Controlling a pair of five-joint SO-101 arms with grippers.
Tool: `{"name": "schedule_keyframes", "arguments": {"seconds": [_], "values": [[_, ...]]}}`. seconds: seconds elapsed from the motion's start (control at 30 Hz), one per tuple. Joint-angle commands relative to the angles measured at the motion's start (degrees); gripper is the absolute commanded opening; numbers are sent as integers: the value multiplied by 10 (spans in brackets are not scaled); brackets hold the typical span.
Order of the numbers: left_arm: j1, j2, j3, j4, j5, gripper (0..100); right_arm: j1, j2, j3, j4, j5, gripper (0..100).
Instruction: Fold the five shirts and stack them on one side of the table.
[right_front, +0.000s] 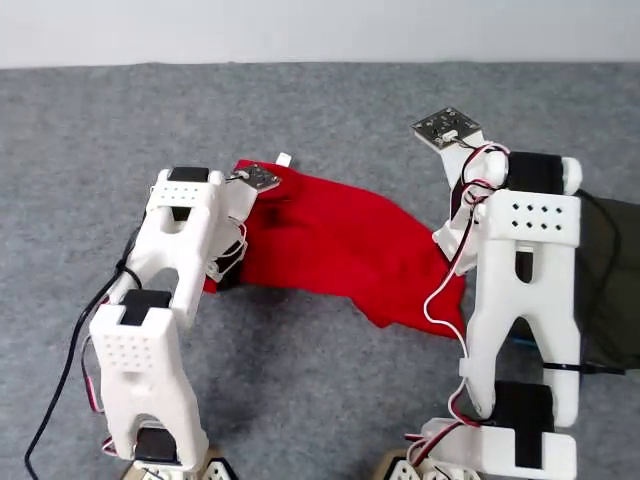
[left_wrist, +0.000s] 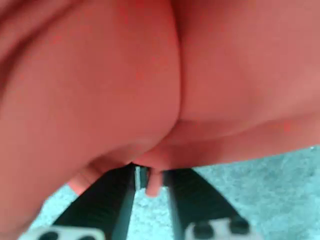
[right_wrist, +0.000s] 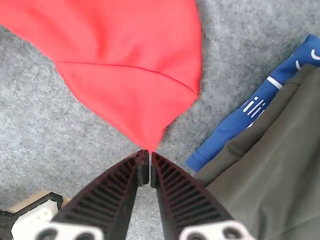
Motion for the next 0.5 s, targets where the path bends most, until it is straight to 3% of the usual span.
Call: {"name": "schedule_keyframes", "arguments": {"seconds": [0.0,0.2,0.47], "values": [[-9,13,-31,34,4,13,-4,-23,-3,22,-6,14],[-23,-149,-97,132,2,13,0,-25,-3,22,-6,13],[-98,-380,-108,140,-25,13,-5,-22,-3,22,-8,14]]}}
